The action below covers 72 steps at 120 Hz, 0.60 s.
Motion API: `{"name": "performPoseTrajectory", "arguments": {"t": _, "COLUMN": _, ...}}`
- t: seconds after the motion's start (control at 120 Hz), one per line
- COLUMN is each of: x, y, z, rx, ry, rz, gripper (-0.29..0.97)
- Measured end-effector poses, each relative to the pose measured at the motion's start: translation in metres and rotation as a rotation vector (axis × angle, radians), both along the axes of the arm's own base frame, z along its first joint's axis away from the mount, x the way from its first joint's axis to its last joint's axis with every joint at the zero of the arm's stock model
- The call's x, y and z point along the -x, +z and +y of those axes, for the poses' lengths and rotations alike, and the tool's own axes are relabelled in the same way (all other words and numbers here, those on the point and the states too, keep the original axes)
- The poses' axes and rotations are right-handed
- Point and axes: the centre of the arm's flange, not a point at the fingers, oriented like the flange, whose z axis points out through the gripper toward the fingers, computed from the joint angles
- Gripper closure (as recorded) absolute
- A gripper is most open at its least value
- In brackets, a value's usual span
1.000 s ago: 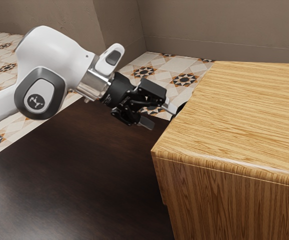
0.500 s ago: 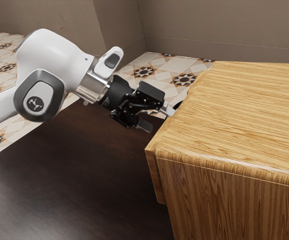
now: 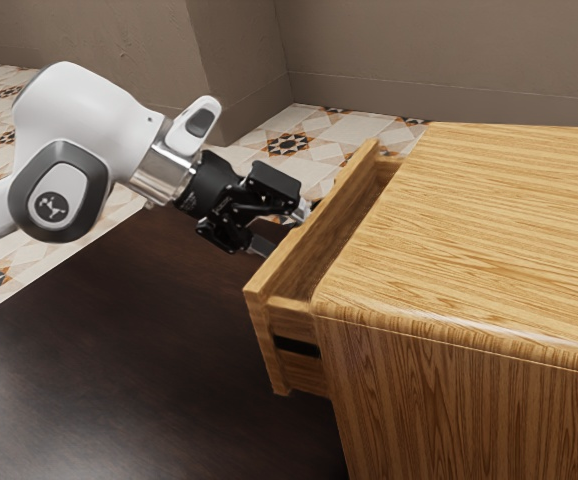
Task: Pull the drawer handle with one arm to open the drawer
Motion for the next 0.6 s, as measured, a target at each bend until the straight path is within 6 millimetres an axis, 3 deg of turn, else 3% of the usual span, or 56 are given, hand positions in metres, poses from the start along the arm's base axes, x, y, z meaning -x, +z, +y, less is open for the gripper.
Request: {"name": "performPoseTrajectory", "arguments": {"t": 0.6, "x": 0.006, "y": -0.002, "z": 0.052, "rx": -0.005, "ry": 0.076, "rz": 0.002, "gripper": 0.01}}
